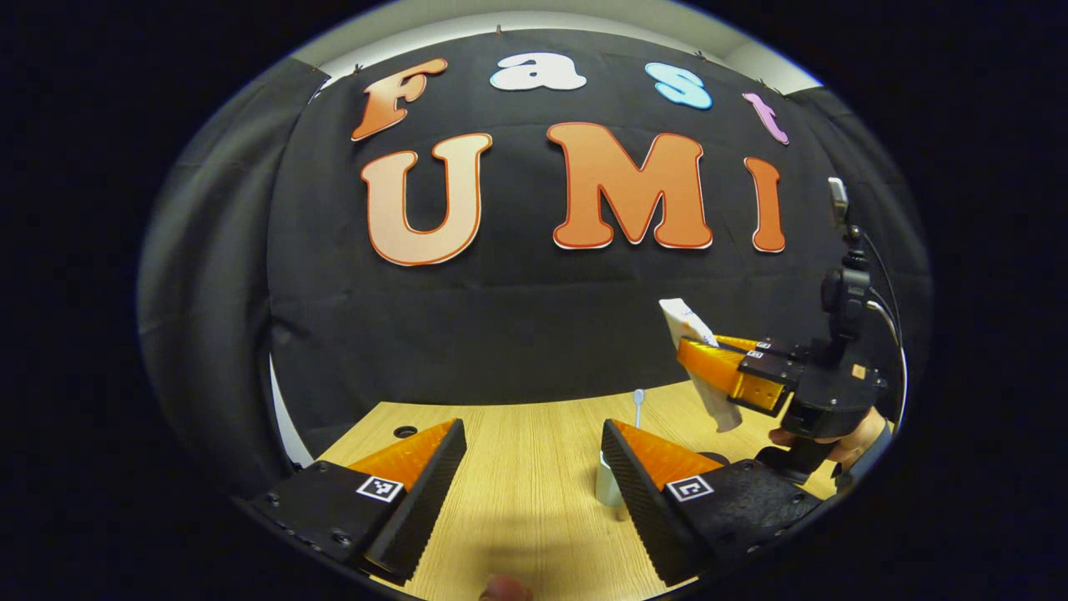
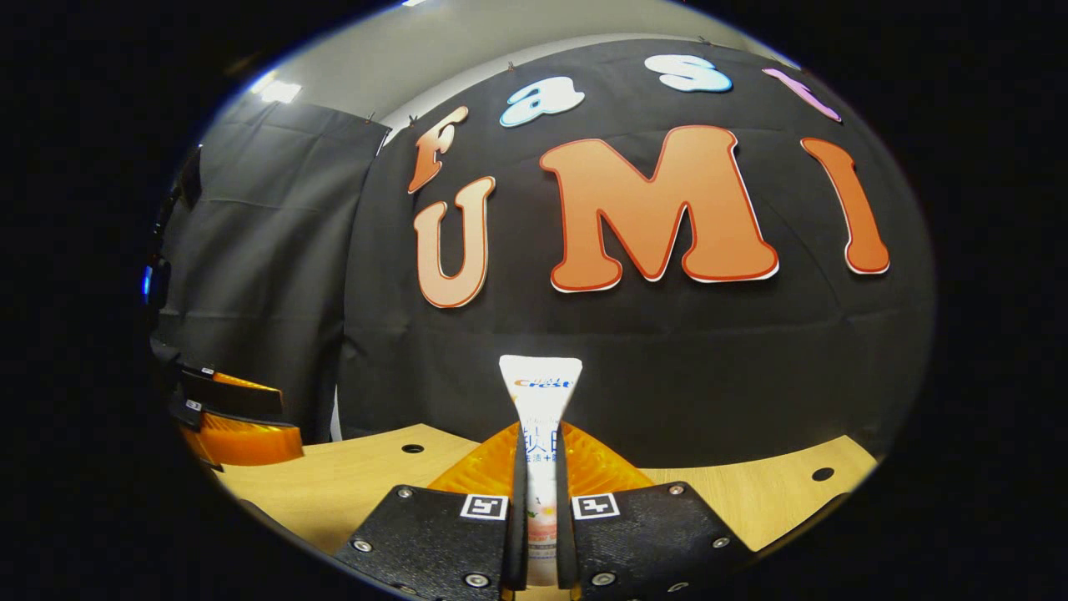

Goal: Put the toothbrush and toothpaste on the desktop into the cup, then pick up the cup and place it on the coaster on the desktop.

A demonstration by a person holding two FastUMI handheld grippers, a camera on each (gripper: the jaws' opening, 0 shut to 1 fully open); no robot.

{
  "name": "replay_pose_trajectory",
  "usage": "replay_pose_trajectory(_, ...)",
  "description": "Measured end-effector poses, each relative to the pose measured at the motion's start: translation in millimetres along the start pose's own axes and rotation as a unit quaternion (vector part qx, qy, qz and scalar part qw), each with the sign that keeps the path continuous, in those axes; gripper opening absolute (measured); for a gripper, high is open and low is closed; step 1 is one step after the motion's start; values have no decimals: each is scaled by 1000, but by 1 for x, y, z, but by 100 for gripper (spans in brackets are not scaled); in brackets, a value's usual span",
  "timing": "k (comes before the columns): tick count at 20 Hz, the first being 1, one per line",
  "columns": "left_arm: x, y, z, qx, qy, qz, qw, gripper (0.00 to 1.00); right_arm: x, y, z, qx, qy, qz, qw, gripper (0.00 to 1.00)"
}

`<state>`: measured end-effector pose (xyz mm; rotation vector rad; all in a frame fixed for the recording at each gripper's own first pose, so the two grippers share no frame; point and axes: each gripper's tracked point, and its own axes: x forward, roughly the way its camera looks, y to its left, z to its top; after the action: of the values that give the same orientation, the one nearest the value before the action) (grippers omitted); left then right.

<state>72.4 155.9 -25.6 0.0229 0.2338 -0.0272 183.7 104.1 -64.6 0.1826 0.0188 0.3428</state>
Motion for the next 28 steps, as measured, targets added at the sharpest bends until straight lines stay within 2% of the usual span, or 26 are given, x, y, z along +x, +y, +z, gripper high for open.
replay_pose_trajectory(7, -12, -2, 1, -3, -3, -10, 1000, 98, 29, 31, 0, 31, -54, 42, 997, 13)
replay_pose_trajectory(12, -11, 5, -6, -2, 6, -3, 1000, 98, 46, 44, -25, 28, -39, 54, 997, 14)
replay_pose_trajectory(16, -14, 9, -8, 11, 15, 0, 1000, 97, 58, 44, -45, 33, -19, 47, 998, 14)
replay_pose_trajectory(28, -4, 17, -32, -4, 47, 6, 999, 97, 69, 46, -87, 2, 27, 33, 999, 17)
